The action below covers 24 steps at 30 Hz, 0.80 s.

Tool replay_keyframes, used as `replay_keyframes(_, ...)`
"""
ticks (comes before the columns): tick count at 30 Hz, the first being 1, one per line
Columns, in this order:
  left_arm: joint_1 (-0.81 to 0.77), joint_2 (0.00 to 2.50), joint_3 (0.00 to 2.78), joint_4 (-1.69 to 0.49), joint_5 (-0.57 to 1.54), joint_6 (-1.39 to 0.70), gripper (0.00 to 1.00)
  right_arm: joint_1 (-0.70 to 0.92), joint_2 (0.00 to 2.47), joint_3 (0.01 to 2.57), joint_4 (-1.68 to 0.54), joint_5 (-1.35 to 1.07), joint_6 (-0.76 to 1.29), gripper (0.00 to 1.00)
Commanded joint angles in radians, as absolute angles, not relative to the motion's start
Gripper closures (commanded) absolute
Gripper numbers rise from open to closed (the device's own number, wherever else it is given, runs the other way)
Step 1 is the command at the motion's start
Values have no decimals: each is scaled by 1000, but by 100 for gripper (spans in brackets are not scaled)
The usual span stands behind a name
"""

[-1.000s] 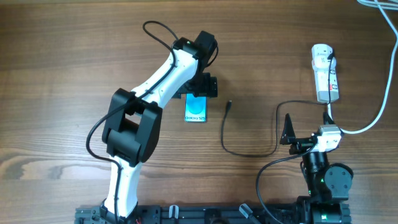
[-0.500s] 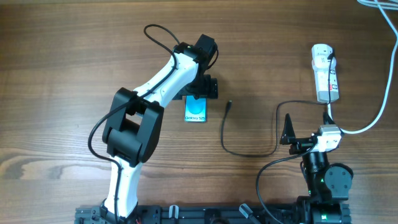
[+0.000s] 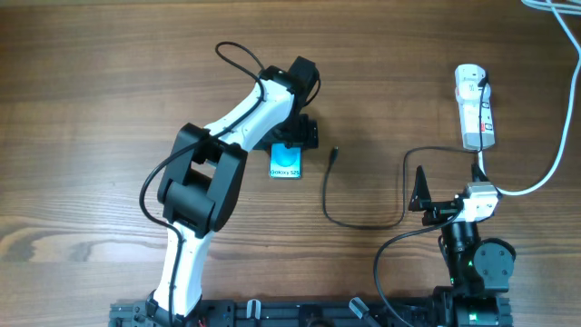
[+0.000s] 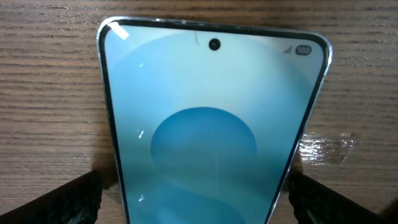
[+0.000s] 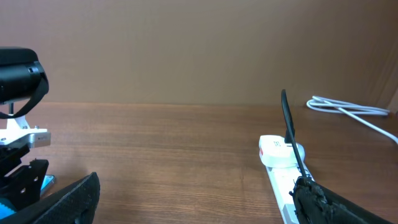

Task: Plug charger to phone and switch on socket
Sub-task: 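Lower the left gripper onto the phone's top edge and close it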

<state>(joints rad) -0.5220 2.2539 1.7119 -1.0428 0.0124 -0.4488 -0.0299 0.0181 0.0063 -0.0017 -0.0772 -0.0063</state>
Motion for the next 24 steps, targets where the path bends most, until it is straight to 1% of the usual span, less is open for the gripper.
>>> replay_keyframes(1,-532,2319,1700,-1040,14,-458,0,-33,14,5,1,-64,-24,0)
replay_keyframes(16,-533,2323,1700,-1085,29,-457,0,-33,14,5,1,-64,-24,0)
replay_keyframes(19,-533,2323,1700,-1085,29,-457,3,-33,14,5,1,-64,-23,0)
replay_keyframes(20,-533,2323,1700,-1085,29,-457,9,-33,14,5,1,-65,-24,0)
replay_keyframes(22,-533,2323,1700,-1085,29,-457,15,-33,14,5,1,-64,-23,0)
replay_keyframes(24,-533,2323,1700,-1085,29,-457,15,-33,14,5,1,-64,-24,0)
